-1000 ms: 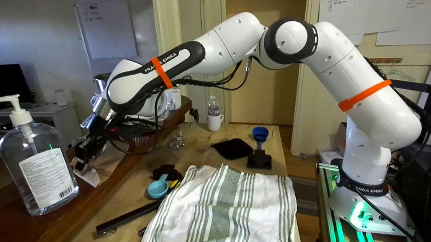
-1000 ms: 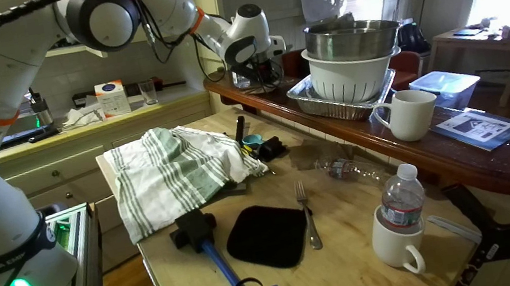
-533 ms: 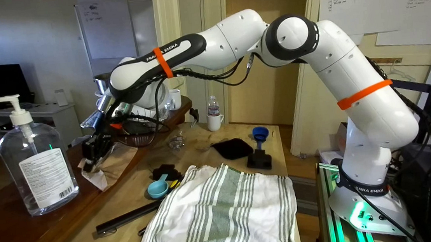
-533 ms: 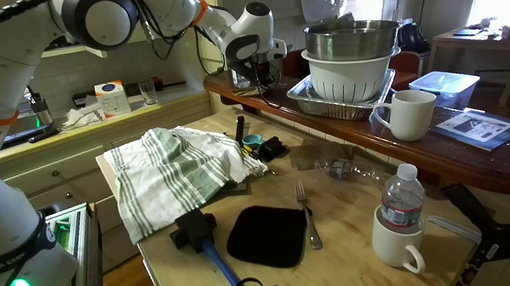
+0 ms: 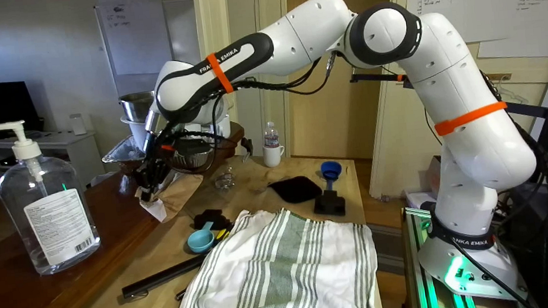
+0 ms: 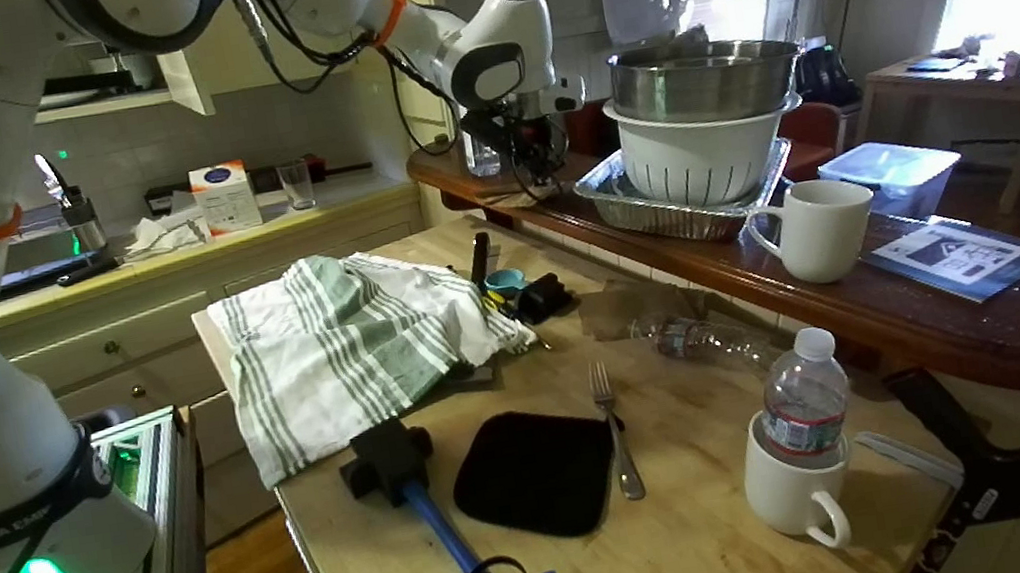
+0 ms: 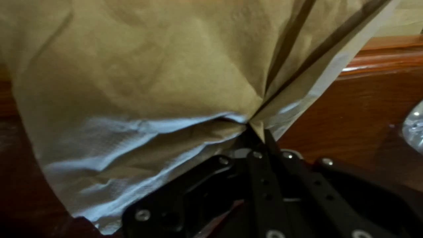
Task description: Using the brown paper, wipe the space near the soap bottle
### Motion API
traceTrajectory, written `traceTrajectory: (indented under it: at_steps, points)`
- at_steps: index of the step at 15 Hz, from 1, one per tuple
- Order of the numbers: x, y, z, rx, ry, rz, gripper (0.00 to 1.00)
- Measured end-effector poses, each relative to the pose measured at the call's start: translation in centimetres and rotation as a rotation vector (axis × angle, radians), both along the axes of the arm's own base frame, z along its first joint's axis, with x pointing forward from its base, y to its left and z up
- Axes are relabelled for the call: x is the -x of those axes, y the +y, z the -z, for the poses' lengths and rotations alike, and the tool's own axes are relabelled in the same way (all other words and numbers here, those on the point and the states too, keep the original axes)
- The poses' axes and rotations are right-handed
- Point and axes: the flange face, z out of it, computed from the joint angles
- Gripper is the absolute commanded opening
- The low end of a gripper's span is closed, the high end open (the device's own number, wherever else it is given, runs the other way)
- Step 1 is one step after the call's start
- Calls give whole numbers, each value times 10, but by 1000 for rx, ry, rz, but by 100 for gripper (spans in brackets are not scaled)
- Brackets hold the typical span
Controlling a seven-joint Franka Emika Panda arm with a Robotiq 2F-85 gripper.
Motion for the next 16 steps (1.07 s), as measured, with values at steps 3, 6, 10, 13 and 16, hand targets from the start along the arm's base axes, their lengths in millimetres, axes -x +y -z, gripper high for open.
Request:
traceTrajectory:
  at_steps: [3, 6, 10, 13, 16]
  points:
    - [-3, -6, -2, 67, -51, -8, 1]
    - [-12, 0, 3, 61, -165, -10, 1]
    - [-19, 22, 15, 3, -305, -11, 1]
    - [-18, 49, 21, -89, -322, -39, 1]
    - [-12, 74, 25, -192, -293, -76, 1]
